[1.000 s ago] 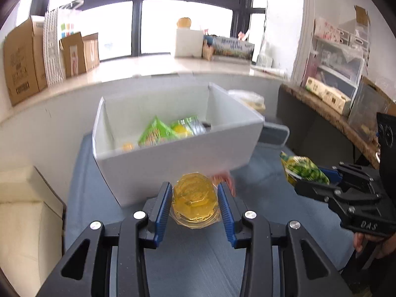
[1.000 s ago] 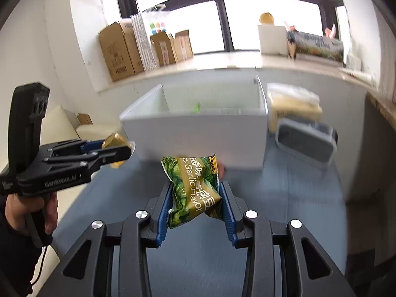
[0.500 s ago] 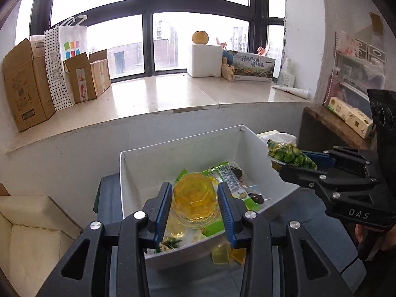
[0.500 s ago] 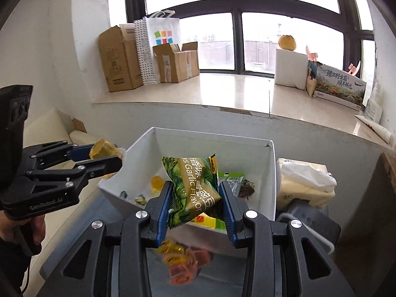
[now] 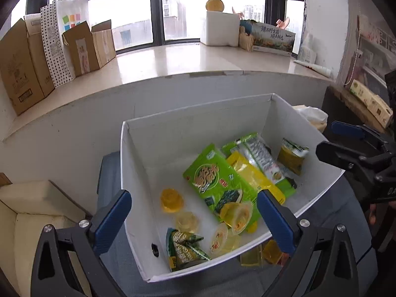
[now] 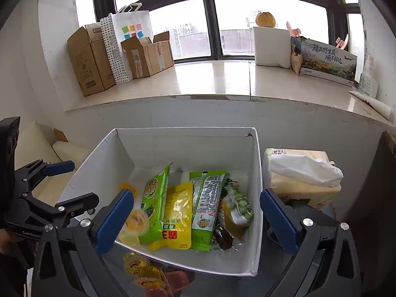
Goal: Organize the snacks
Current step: 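Carry the bag and jelly cup over the white box and open both tools, then reach the right tool to an orange jelly cup and grasp it by the rim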
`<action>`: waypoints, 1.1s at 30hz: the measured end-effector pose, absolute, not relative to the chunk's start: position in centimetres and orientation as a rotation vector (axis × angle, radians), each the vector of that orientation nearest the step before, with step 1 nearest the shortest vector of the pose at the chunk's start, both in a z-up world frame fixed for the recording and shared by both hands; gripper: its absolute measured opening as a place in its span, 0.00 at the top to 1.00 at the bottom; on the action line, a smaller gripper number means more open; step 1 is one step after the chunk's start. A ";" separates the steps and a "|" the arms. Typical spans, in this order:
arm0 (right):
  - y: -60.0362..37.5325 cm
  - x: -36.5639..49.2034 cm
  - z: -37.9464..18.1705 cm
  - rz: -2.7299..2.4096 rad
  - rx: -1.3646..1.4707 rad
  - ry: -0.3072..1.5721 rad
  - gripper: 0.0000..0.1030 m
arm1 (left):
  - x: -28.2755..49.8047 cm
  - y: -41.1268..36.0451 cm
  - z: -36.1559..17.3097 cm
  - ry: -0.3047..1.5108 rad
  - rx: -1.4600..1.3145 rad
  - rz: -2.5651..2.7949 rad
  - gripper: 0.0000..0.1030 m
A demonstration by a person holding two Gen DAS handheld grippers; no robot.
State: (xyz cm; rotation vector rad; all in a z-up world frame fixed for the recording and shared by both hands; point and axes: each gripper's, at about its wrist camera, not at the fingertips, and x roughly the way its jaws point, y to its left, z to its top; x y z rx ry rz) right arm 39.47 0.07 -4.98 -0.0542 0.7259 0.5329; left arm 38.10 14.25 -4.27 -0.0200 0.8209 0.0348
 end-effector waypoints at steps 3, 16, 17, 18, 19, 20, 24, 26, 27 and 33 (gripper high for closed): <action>0.3 38.9 -4.8 0.551 -0.043 0.724 0.00 | 37.2 14.1 -4.2 0.809 -0.034 0.023 0.00; -2.6 30.7 -5.5 0.584 0.047 0.675 0.00 | 30.7 12.0 -2.9 0.751 -0.041 -0.005 0.00; -2.6 30.1 -6.3 0.586 0.036 0.696 0.00 | 29.9 11.7 -3.2 0.756 -0.046 -0.019 0.00; -2.7 29.6 -7.0 0.594 0.027 0.702 0.00 | 29.3 11.5 -3.6 0.759 -0.047 -0.029 0.00; -2.8 28.8 -7.9 0.608 0.017 0.704 0.00 | 28.5 11.3 -4.0 0.759 -0.048 -0.031 0.00; -2.8 28.1 -8.7 0.626 0.011 0.711 0.00 | 27.8 11.1 -4.4 0.762 -0.052 -0.031 0.00; -2.6 26.9 -11.7 0.636 -0.006 0.779 0.00 | 24.8 10.3 -6.0 0.765 -0.065 -0.031 0.00; -2.5 26.8 -12.9 0.630 -0.006 0.803 0.00 | 23.5 10.1 -7.0 0.768 -0.063 -0.034 0.00; -2.4 26.9 -13.5 0.630 -0.003 0.818 0.00 | 23.1 10.1 -7.5 0.774 -0.064 -0.032 0.00; -1.1 27.7 -15.5 0.634 -0.017 0.874 0.00 | 21.3 10.7 -9.6 0.818 -0.123 -0.023 0.00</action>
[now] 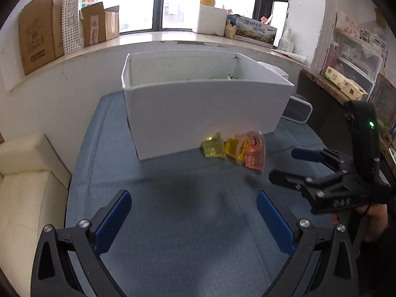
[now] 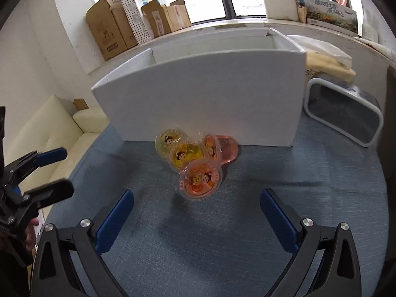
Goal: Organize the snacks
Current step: 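Reach the right tool to an orange jelly cup and grasp it by the rim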
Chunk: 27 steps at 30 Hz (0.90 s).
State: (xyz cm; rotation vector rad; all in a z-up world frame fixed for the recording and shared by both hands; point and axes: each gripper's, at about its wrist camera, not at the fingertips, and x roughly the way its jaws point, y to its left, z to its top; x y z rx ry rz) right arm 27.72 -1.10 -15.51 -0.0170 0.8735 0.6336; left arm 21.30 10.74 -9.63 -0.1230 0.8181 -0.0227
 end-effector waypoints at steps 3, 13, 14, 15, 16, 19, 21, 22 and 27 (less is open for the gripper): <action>-0.9 28.5 -16.1 0.625 0.010 0.897 0.00 | 20.5 10.9 -10.1 0.822 -0.136 -0.017 0.00; 0.3 30.4 -17.0 0.571 -0.015 0.929 0.00 | 20.1 11.6 -10.5 0.827 -0.160 -0.016 0.00; 0.6 30.6 -17.1 0.569 -0.021 0.938 0.00 | 20.2 11.5 -10.6 0.828 -0.158 -0.014 0.00; 0.7 30.6 -17.2 0.569 -0.023 0.938 0.00 | 20.2 11.5 -10.6 0.830 -0.158 -0.015 0.00; 0.8 30.6 -17.3 0.568 -0.025 0.934 0.00 | 20.3 11.5 -10.6 0.831 -0.160 -0.016 0.00; 1.3 30.6 -17.3 0.543 -0.069 0.917 0.29 | 20.4 11.4 -10.8 0.835 -0.160 -0.019 0.00; 1.6 30.8 -17.4 0.538 -0.084 0.923 0.52 | 20.5 11.3 -11.0 0.842 -0.156 -0.023 0.00; 1.6 30.9 -17.4 0.552 -0.075 0.926 0.52 | 20.5 11.1 -11.0 0.843 -0.153 -0.027 0.00; 0.6 29.9 -17.1 0.581 -0.048 0.907 0.52 | 21.2 10.6 -11.2 0.851 -0.146 -0.033 0.00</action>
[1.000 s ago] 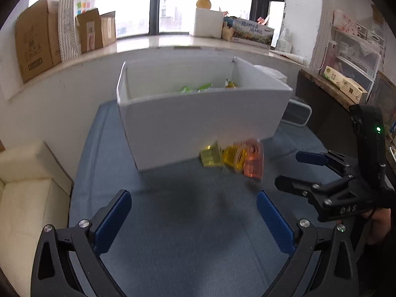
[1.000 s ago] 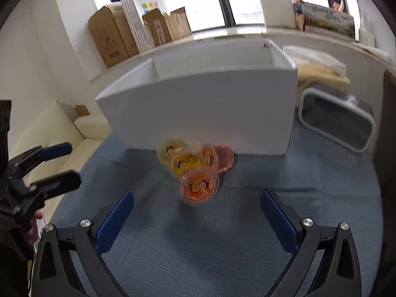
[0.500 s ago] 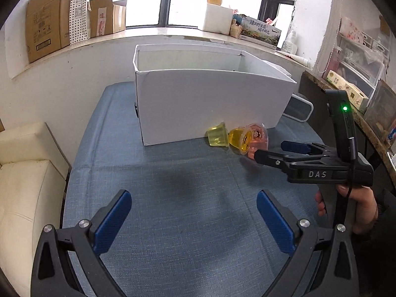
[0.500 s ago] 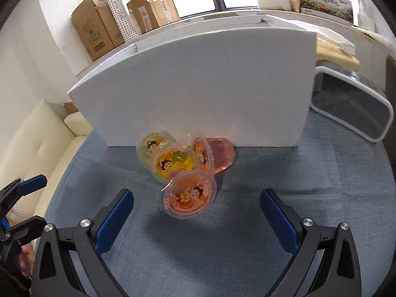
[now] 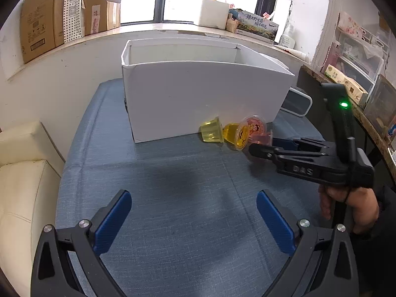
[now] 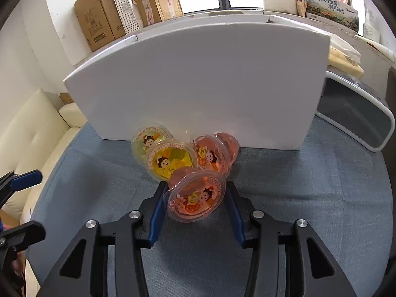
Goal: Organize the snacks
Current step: 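Reach the right tool to an orange jelly cup and grasp it by the rim, then grasp the yellow square jelly cup with the left tool while the right tool holds its cup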
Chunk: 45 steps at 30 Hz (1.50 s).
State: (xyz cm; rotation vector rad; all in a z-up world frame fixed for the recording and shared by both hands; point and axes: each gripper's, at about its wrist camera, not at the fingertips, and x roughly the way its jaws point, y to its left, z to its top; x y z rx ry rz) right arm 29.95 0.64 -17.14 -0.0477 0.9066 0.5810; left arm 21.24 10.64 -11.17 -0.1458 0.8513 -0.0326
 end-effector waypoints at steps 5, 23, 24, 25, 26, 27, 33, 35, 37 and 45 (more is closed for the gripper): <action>-1.1 28.0 -15.7 0.588 -0.038 0.871 0.52 | 23.1 9.9 -11.6 0.865 -0.142 -0.037 0.00; -8.7 23.0 -14.2 0.563 0.071 0.837 0.52 | 31.1 9.8 -13.8 0.879 -0.284 0.080 0.01; -8.7 23.0 -14.3 0.566 0.079 0.840 0.52 | 31.4 10.0 -13.9 0.876 -0.306 0.082 0.01; -8.8 23.0 -14.4 0.571 0.081 0.840 0.52 | 31.7 10.4 -13.9 0.873 -0.338 0.084 0.01; -8.8 23.0 -14.4 0.569 0.078 0.839 0.52 | 32.0 10.8 -14.1 0.873 -0.373 0.091 0.02; -8.7 23.1 -14.5 0.566 0.071 0.837 0.52 | 32.4 11.0 -14.3 0.883 -0.389 0.103 0.03; -8.5 23.2 -14.8 0.574 0.074 0.843 0.52 | 34.4 9.7 -15.6 0.921 -0.321 0.141 0.24; -8.4 23.2 -14.9 0.575 0.073 0.845 0.52 | 34.6 8.9 -15.7 0.919 -0.272 0.141 0.27; -8.4 23.2 -15.1 0.573 0.076 0.851 0.52 | 34.5 8.3 -15.9 0.909 -0.235 0.137 0.29; -7.6 23.0 -15.3 0.584 0.069 0.851 0.52 | 32.7 7.4 -15.7 0.891 -0.202 0.057 0.65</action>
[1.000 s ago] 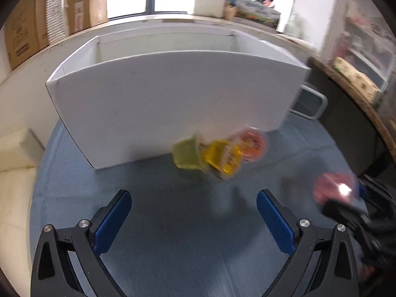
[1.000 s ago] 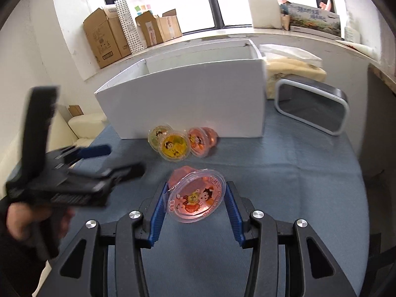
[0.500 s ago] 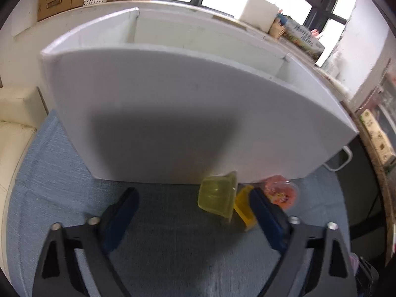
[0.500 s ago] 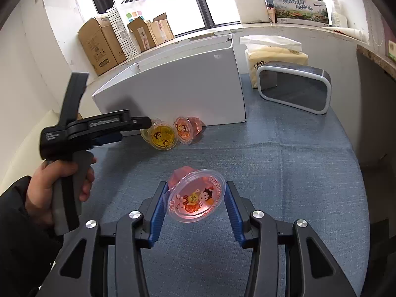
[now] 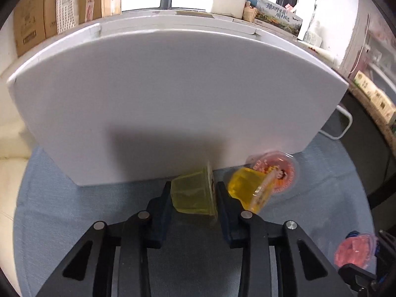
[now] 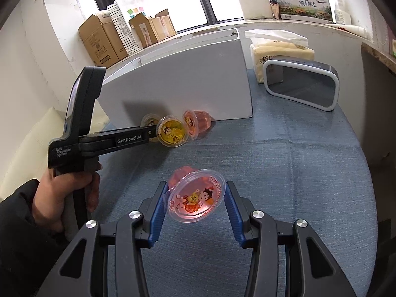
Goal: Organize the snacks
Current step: 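Grasp the yellow square jelly cup with the left tool while the right tool holds its cup, then carry both jelly cups over the white box and open both tools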
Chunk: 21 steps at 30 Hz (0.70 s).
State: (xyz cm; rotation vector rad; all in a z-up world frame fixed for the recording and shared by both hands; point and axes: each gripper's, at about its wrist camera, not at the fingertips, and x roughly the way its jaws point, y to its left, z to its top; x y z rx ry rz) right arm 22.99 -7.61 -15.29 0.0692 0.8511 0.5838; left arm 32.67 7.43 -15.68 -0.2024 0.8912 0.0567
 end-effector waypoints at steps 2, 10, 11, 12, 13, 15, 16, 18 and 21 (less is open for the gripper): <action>-7.5 22.8 -15.2 0.585 0.064 0.847 0.52 | 31.3 7.4 -15.1 0.859 -0.196 0.041 0.65; -6.8 22.5 -14.0 0.596 0.061 0.823 0.52 | 26.5 7.0 -10.2 0.760 -0.148 -0.020 0.65; -6.5 22.5 -13.8 0.599 0.055 0.819 0.52 | 25.9 7.1 -9.5 0.749 -0.142 -0.024 0.65; -6.2 22.5 -13.6 0.604 0.051 0.815 0.52 | 25.5 7.1 -9.0 0.741 -0.134 -0.028 0.65; -5.9 22.5 -13.3 0.610 0.045 0.810 0.52 | 25.0 7.3 -8.5 0.732 -0.130 -0.028 0.65; -5.4 22.6 -12.7 0.614 0.032 0.793 0.52 | 24.0 7.8 -7.2 0.706 -0.124 -0.026 0.65; -5.2 22.6 -12.2 0.620 0.028 0.786 0.52 | 23.8 8.0 -6.6 0.697 -0.123 -0.024 0.65; -4.7 22.9 -11.3 0.626 0.019 0.764 0.52 | 23.2 8.7 -5.6 0.683 -0.117 -0.020 0.65; -3.8 23.7 -9.3 0.636 0.004 0.724 0.52 | 23.0 9.9 -3.8 0.659 -0.113 -0.015 0.65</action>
